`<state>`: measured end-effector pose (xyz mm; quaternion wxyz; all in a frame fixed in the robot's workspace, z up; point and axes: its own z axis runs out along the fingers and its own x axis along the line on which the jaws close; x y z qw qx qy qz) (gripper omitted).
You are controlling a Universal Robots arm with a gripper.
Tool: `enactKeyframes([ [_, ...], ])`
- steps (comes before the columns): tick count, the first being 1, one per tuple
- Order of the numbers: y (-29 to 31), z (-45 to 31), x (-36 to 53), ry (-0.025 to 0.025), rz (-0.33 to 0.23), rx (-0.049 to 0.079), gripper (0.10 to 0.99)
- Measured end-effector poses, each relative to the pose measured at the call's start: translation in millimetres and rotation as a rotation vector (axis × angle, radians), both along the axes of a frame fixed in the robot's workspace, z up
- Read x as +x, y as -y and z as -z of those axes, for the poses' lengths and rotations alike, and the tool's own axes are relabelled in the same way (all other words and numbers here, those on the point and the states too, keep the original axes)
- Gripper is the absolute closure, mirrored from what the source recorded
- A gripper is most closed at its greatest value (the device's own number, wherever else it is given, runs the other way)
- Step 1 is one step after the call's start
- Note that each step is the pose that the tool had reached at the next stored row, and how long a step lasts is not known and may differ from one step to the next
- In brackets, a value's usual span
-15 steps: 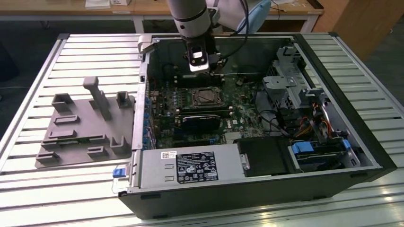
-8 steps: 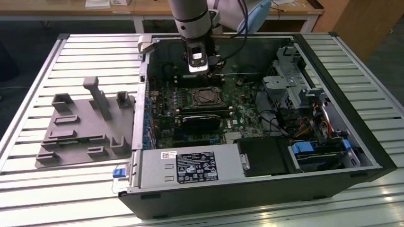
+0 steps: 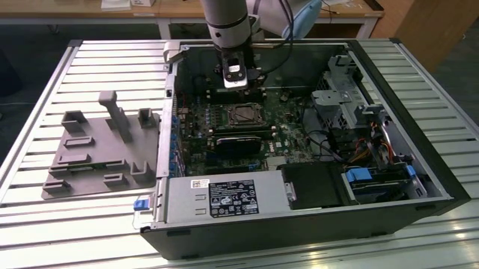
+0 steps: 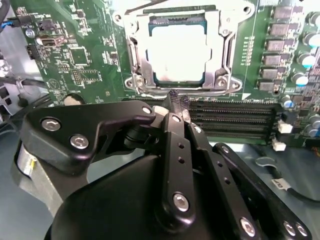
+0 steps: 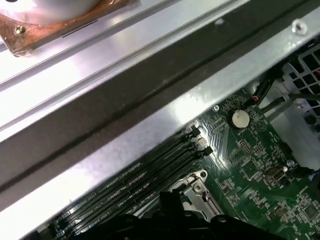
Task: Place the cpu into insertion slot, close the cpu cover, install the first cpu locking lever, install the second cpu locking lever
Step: 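Install the first cpu locking lever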
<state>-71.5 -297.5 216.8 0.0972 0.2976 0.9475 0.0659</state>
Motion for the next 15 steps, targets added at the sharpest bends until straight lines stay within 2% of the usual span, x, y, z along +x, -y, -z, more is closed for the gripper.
enactKeyframes([
  [6,7.5,0.0,-0.6,-0.0001,-0.01,-0.006,0.98],
  [12,17.9,0.1,-0.9,0.0,-0.016,-0.007,0.98],
  [15,18.6,0.1,-0.9,0.0,-0.022,-0.016,0.98],
])
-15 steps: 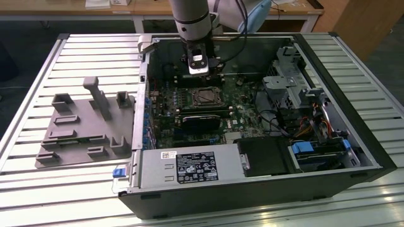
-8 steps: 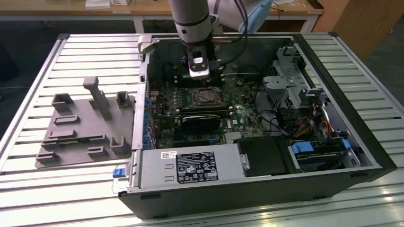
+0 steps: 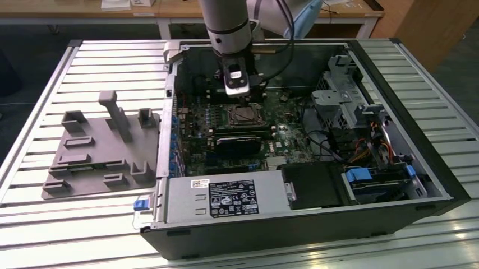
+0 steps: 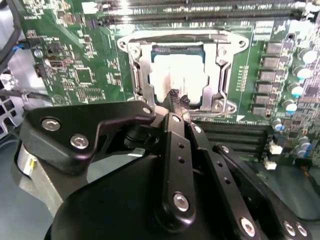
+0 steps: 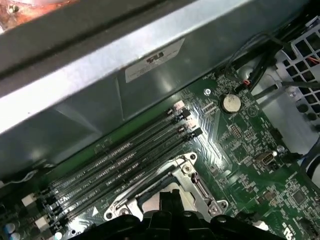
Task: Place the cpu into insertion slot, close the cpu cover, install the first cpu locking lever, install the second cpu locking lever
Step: 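Install the first cpu locking lever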
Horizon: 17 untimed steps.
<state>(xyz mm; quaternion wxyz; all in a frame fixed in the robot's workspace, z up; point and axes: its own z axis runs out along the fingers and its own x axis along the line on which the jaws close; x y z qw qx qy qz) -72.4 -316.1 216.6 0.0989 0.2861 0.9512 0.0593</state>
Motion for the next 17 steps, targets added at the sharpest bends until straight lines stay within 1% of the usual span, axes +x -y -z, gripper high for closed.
enactKeyframes([
  [2,0.1,0.0,0.0,-0.0001,-0.011,-0.016,0.98],
  [5,0.1,0.1,0.0,-0.0005,-0.032,-0.047,0.98],
  [7,0.1,0.5,0.0,-0.0013,-0.049,-0.061,0.98],
  [9,0.1,1.3,0.1,-0.0027,-0.069,-0.069,0.98],
  [12,0.1,2.4,-0.1,-0.0039,-0.103,-0.077,0.98],
  [15,0.1,3.9,0.0,-0.0027,-0.146,-0.077,0.98],
  [17,0.0,5.4,0.1,-0.003,-0.171,-0.078,0.98],
])
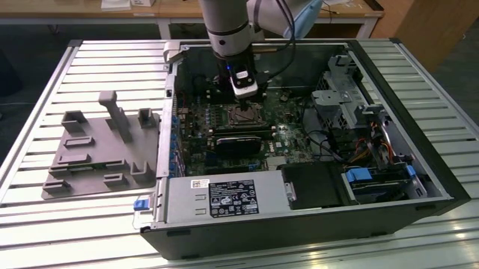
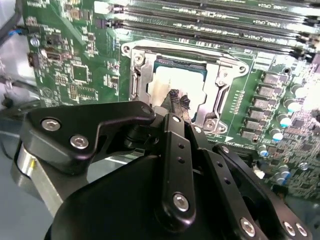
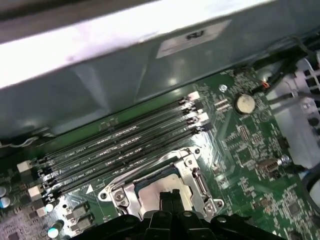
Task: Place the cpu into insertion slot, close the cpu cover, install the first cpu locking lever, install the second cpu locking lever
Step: 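Install the first cpu locking lever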
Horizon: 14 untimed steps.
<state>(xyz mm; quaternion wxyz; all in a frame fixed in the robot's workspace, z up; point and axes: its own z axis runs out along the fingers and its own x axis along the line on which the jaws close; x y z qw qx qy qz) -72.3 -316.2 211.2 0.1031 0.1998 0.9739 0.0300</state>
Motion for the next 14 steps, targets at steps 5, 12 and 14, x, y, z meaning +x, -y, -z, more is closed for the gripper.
enactKeyframes([
  [5,0.0,2.1,0.1,-0.0147,-0.044,-0.026,0.98],
  [12,0.1,4.7,5.5,-0.0402,-0.086,-0.04,0.98],
  [14,0.1,5.4,7.8,-0.0479,-0.096,-0.042,0.98],
])
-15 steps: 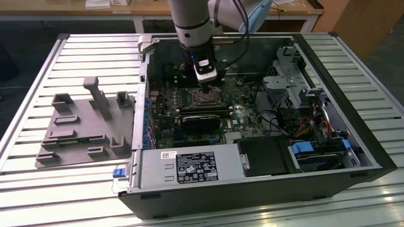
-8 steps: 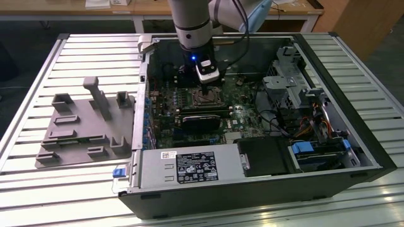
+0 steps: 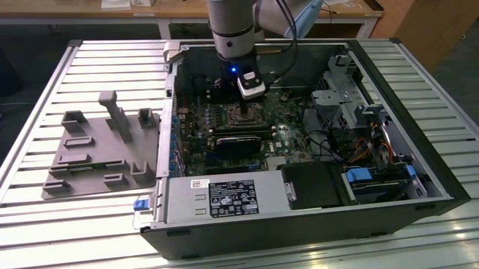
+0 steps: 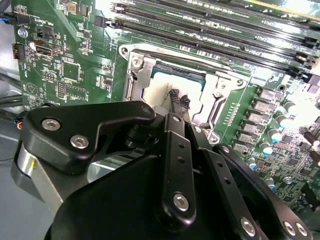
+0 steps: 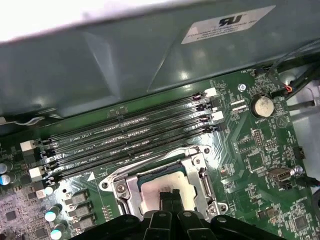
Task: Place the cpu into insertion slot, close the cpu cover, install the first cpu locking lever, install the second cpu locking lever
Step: 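Install the first cpu locking lever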
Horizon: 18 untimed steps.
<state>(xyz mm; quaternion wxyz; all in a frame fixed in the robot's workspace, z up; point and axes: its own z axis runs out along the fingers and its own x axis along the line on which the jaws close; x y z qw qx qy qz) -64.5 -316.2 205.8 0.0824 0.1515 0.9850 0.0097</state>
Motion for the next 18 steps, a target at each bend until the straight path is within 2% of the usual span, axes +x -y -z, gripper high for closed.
enactKeyframes([
  [2,0.0,0.4,1.5,-0.0073,-0.011,-0.002,0.98],
  [4,0.0,0.4,2.0,-0.0105,-0.016,-0.006,0.98],
  [7,0.0,-1.6,2.2,-0.0125,-0.016,-0.01,0.98],
  [13,0.0,-11.8,2.8,-0.016,-0.016,-0.024,0.98],
  [18,0.0,-12.6,3.4,-0.0173,-0.016,-0.028,0.98],
])
